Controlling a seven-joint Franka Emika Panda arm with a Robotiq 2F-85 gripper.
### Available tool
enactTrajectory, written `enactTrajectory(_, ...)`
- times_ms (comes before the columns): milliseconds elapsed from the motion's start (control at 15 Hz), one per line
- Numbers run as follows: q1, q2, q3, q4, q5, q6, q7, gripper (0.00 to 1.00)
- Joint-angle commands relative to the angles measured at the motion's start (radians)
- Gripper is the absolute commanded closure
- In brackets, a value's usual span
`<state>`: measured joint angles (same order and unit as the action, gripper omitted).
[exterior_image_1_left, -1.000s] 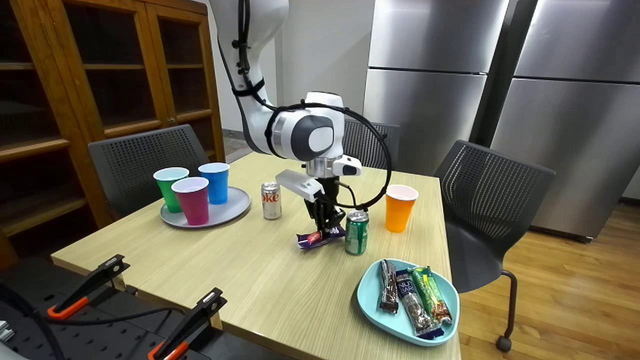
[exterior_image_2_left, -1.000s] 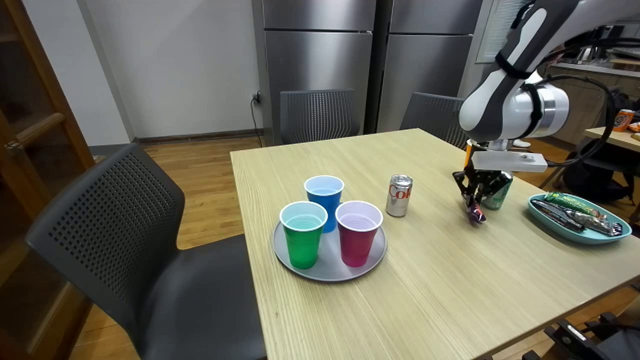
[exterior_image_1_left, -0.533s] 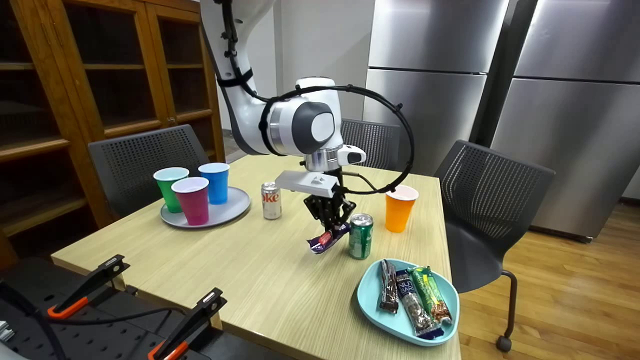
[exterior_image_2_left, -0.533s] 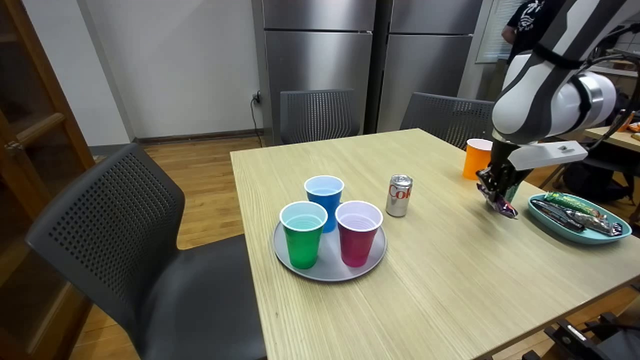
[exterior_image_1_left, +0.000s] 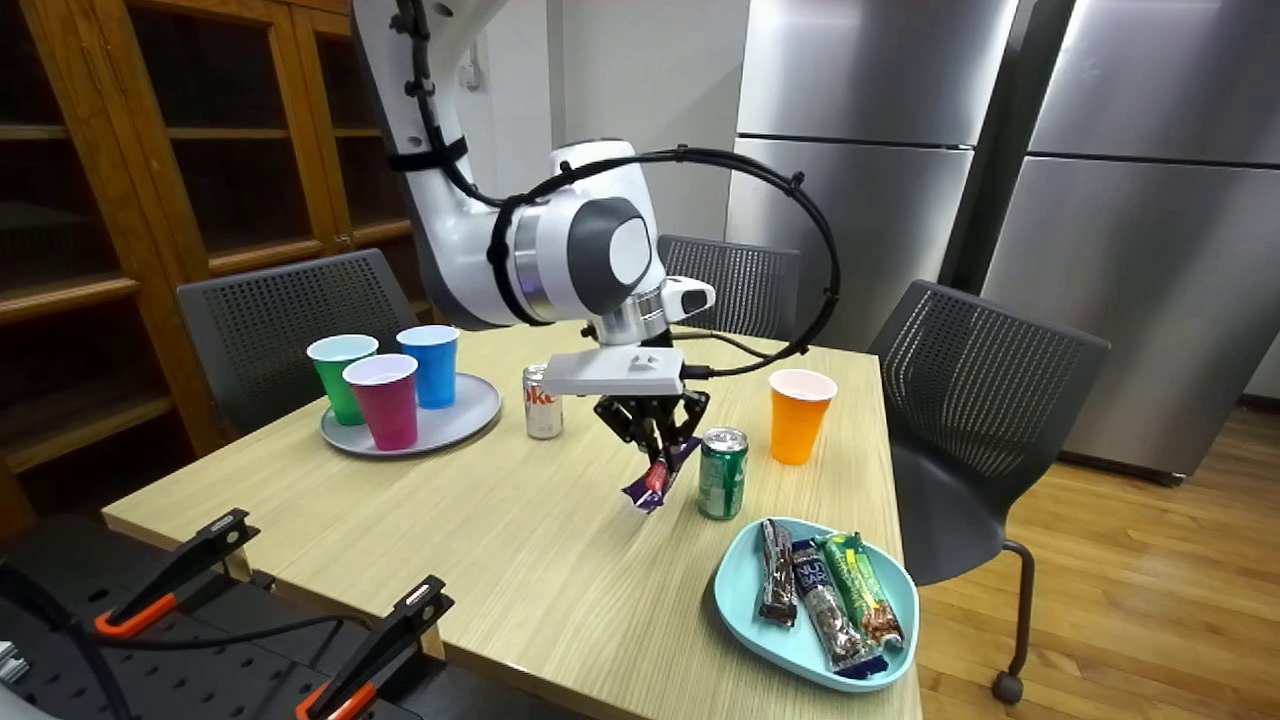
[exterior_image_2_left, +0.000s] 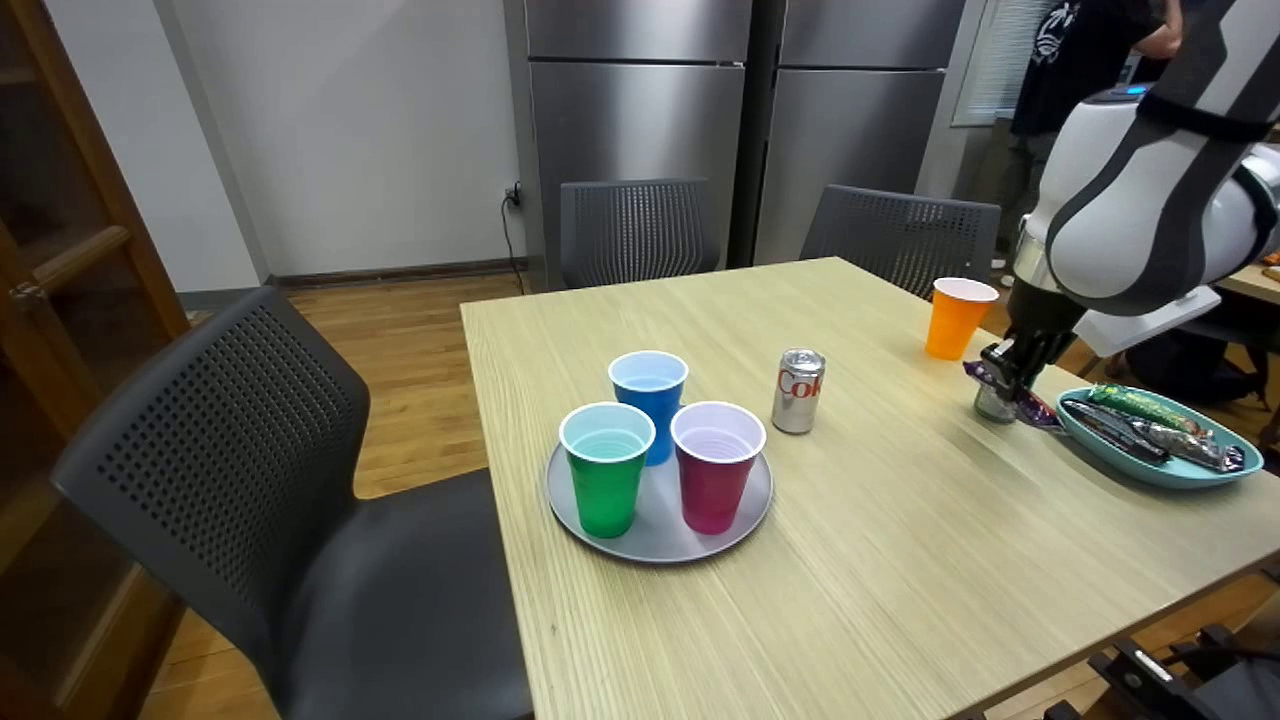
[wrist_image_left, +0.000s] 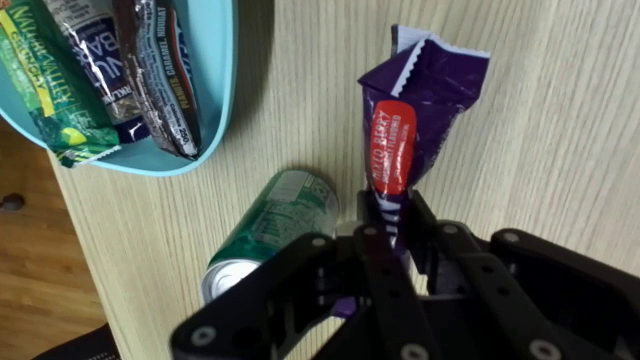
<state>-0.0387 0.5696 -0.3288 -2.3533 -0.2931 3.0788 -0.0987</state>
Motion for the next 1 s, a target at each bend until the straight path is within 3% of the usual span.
enactTrajectory(0, 0.012, -0.094, -0.028, -0.092, -0.038, 0.063, -0.077, 0.96)
enactTrajectory(400, 0.004, -0.176, -0.085, -0.172, -0.079, 0.101, -0.18, 0.96)
enactTrajectory(933, -0.096, -0.266, -0.087, -0.233, -0.088, 0.112, -0.281, 0.96)
